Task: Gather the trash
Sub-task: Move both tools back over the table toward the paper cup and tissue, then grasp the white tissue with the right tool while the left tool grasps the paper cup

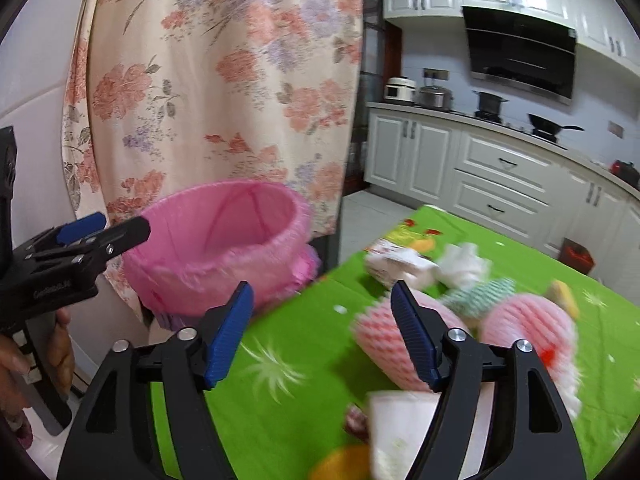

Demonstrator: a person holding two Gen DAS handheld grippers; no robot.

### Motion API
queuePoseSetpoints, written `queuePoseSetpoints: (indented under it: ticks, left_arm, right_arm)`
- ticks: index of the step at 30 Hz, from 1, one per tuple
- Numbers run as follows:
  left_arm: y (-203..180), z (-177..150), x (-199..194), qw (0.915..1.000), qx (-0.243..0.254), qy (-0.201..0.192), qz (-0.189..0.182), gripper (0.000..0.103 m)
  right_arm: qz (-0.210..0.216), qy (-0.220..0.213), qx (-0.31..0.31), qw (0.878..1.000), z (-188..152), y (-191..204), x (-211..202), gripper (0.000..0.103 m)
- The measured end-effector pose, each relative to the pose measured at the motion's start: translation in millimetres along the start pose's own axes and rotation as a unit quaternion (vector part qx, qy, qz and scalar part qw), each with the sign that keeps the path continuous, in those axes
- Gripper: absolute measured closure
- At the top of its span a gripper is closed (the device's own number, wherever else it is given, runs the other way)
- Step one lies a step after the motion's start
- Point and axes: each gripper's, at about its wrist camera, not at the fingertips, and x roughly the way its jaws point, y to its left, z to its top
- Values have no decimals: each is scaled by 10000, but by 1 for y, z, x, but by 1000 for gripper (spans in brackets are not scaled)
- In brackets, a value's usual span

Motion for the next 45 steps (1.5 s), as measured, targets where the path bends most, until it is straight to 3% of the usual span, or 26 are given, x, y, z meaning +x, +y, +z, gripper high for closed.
queuePoseSetpoints:
  ticks: [8, 16, 26, 34, 45]
  left_arm:
    - [-72, -34, -3, 9983, 311, 314, -374, 5]
    - [-126, -56, -2, 9961, 609, 324, -552, 5]
    - [-174, -70, 10, 9920, 951, 360, -744, 5]
    - [-189, -69, 25, 9913, 991, 348, -788, 5]
    - [-193, -76, 37, 9885, 1064, 652, -849, 5]
  right_arm:
    - [-541, 100, 344, 9979, -44, -51, -43, 31]
    - [-948, 249, 998, 9902, -92, -106, -71, 31]
    - [-1245, 243, 1432, 9815, -107, -142, -85, 31]
    - [-1675, 631, 1687, 9693, -102, -173, -61, 31]
    - [-1645, 1285, 1648, 9640, -88, -202, -5, 31]
